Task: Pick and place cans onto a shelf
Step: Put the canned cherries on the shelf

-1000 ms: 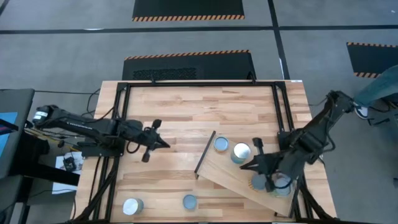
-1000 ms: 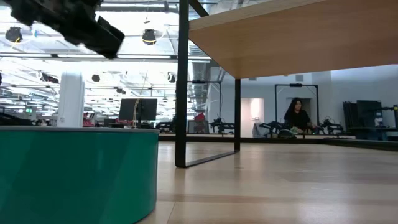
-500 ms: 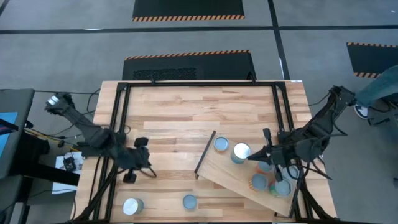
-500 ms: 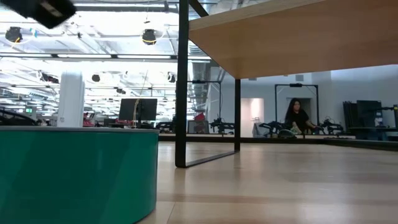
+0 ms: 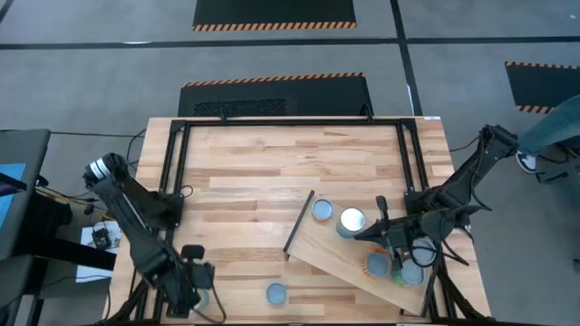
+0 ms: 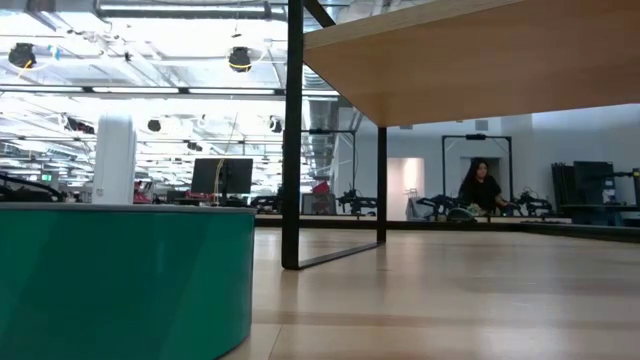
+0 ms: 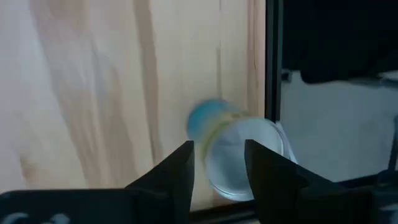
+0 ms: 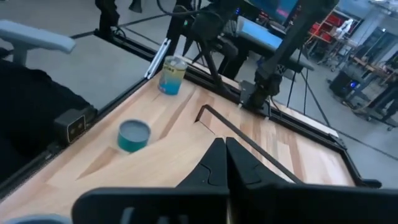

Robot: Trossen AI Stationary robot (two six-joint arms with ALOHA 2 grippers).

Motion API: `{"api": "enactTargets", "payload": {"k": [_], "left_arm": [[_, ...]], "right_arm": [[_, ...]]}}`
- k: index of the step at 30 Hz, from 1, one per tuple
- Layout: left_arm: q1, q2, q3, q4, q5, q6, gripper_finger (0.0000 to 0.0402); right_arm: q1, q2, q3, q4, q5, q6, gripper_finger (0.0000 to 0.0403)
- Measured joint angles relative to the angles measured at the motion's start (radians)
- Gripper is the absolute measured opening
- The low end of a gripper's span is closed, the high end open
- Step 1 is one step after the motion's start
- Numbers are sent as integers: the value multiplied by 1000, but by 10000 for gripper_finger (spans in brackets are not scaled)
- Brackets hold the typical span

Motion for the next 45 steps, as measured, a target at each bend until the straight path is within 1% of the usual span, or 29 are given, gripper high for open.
{"api": "enactTargets", "payload": {"k": [3,6,13,24,28,33,35,40,42,45], "left_arm": [[-31,52,8,4,19,-23,126],[-49,82,8,0,14,-30,120],[-51,76,5,-43,-59,-23,114],[-38,76,-51,29,-52,48,111],[-36,78,-51,34,-52,53,85],[-35,94,-50,65,-33,94,26],[-34,106,-46,71,-20,120,8],[-7,93,-46,69,1,146,1],[10,70,-39,53,-27,146,0],[46,5,4,65,-98,158,0]], "right_arm": [[0,0,-14,17,-5,-21,6],[0,0,-14,21,-6,-21,4],[0,0,-14,22,-7,-15,7],[0,0,-14,33,-8,-13,6],[1,0,-14,33,-8,-12,6],[0,0,-14,34,-9,-10,7],[1,0,-14,34,-9,-10,7],[0,0,-14,35,-9,-10,8],[1,0,-14,34,-7,-10,8],[1,0,-13,34,-7,-11,8]]}}
